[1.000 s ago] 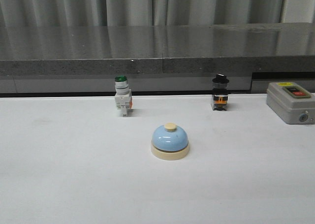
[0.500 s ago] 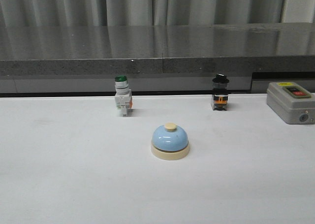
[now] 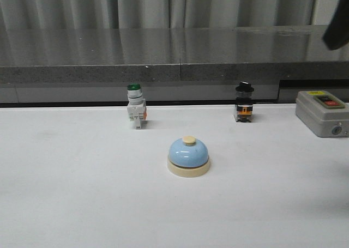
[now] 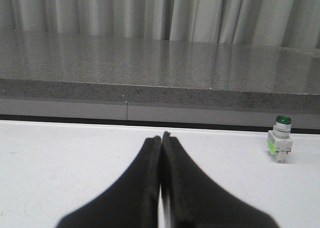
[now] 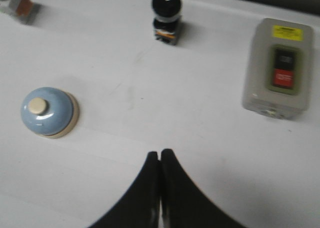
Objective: Place and press bell with both arms
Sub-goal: 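Move the right gripper, closed, above the bell's cream button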
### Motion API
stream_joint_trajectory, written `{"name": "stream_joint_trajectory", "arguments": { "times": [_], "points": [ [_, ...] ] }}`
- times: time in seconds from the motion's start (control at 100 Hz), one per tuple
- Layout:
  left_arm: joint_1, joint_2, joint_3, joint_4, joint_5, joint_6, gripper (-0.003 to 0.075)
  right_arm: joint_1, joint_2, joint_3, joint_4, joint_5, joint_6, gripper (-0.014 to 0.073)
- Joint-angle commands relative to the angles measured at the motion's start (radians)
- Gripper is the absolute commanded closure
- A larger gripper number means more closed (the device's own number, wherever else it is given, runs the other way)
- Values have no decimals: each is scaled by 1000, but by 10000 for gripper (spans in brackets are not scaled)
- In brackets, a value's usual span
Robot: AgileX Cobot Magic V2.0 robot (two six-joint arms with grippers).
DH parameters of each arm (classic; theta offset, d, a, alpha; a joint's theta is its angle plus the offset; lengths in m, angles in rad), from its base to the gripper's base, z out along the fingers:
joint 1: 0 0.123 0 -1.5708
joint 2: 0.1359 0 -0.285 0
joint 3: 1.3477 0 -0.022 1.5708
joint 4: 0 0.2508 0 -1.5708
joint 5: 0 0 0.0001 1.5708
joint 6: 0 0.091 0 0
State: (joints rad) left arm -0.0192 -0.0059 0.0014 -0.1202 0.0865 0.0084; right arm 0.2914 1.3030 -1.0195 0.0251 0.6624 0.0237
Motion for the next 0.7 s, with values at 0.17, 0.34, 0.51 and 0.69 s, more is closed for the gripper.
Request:
{"name": "stream_joint_trajectory", "arguments": {
  "times": [0.17, 0.34, 0.51, 0.69],
  "points": [
    [1, -29, 42, 0, -73, -8, 741, 157, 218, -251, 8, 96, -3, 655],
    [1, -29, 42, 0, -73, -8, 741, 222, 369, -402, 8, 198, -17, 655],
    [1, -29, 42, 0, -73, -8, 741, 253, 498, -538, 11, 260, -17, 655],
    [1, -29, 42, 0, -73, -8, 741, 263, 609, -643, 19, 333, -17, 655]
  ]
}}
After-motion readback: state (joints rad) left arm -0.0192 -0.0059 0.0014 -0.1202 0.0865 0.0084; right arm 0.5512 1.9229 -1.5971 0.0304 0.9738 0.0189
